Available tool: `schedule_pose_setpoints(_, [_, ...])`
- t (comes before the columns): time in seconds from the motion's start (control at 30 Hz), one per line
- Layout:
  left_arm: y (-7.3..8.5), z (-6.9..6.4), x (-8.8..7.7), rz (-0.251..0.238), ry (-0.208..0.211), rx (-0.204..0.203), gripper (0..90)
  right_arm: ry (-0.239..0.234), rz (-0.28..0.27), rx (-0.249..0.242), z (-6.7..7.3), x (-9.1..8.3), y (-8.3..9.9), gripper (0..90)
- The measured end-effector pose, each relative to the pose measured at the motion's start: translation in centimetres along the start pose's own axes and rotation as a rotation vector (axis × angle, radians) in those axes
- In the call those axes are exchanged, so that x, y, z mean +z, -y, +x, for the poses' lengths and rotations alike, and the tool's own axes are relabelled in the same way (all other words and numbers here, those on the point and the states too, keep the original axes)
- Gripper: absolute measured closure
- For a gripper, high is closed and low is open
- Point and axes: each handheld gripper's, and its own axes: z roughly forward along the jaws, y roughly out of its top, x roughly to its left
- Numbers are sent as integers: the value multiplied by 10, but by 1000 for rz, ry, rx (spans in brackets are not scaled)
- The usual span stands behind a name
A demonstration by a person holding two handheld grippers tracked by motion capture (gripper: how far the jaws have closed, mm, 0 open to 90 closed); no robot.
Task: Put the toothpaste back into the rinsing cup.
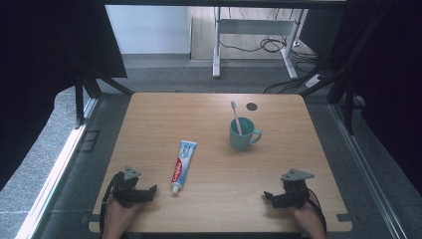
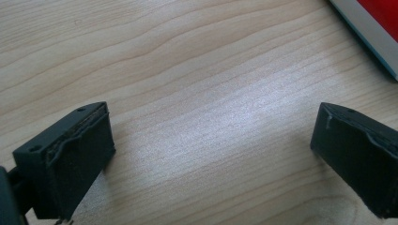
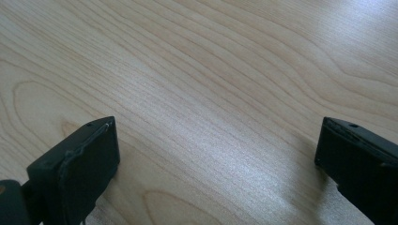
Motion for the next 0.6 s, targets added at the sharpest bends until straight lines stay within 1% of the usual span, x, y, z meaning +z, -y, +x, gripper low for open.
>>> schedule_pose_setpoints(0.1, [-2, -1, 0, 11, 5, 6, 6, 0, 0, 0, 0, 0, 0, 0])
schedule_pose_setpoints(0.27, [-6, -4, 0, 30, -6, 25, 17, 0, -1, 0, 0, 0, 0, 0])
schedule_pose_setpoints(0.3, [-9, -4, -1, 47, -6, 35, 19, 0, -1, 0, 0, 0, 0, 0])
schedule_pose_setpoints(0.37, [-12, -4, -1, 62, 2, 33, 25, 2, -1, 0, 0, 0, 0, 0])
schedule_pose_setpoints(0.4, [-12, -4, -1, 62, 2, 33, 28, 2, -1, 0, 0, 0, 0, 0])
schedule_pose_setpoints(0.5, [-18, -3, -1, 103, 13, 26, 29, 4, 0, 0, 0, 0, 0, 0])
schedule_pose_setpoints(0.6, [-23, 0, 0, 148, 33, 12, 32, 4, 0, 1, 0, 0, 0, 0])
